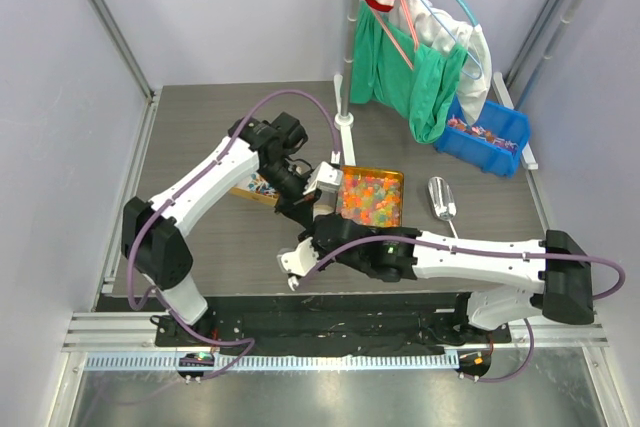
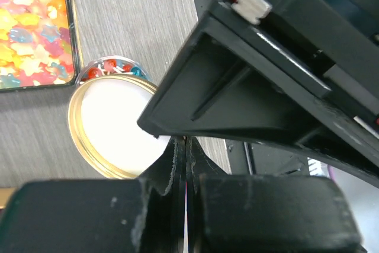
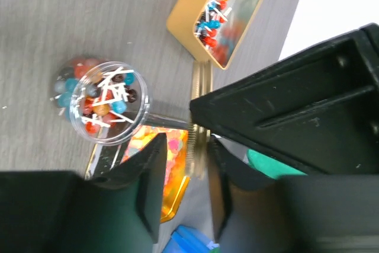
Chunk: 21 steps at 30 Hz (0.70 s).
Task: Pack the candies
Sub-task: Adjust the bottle lid.
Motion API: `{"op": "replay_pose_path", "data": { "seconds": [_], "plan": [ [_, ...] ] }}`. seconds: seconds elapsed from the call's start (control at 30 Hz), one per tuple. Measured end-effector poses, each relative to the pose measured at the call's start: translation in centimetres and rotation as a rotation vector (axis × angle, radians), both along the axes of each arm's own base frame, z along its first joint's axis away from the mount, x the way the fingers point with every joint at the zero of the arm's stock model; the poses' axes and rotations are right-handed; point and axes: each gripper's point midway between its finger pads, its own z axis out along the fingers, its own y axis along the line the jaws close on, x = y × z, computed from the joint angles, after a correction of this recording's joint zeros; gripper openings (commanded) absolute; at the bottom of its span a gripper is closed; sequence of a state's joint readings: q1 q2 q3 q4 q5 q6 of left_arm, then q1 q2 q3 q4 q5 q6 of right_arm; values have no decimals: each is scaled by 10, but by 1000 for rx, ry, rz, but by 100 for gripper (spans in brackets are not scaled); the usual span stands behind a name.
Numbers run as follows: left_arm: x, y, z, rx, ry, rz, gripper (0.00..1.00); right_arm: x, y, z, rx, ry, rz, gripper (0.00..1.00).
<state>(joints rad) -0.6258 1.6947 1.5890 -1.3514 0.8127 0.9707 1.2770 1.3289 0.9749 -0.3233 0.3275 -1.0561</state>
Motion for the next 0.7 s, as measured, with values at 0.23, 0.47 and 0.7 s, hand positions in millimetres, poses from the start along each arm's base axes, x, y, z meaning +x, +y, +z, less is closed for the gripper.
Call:
{"op": "replay_pose_path", "data": {
  "seconds": [0.23,0.47,0.7],
  "plan": [
    [-2,3,4,-9,-15,-1,11,3,4,8,24,-6,-22,2],
    [4,10,16,-40,-42,33,82,0,2,11,18,37,-41,1],
    [9,37,48,-82,-130,148,88,-12,-9,9,32,145,-39,1]
  ]
}}
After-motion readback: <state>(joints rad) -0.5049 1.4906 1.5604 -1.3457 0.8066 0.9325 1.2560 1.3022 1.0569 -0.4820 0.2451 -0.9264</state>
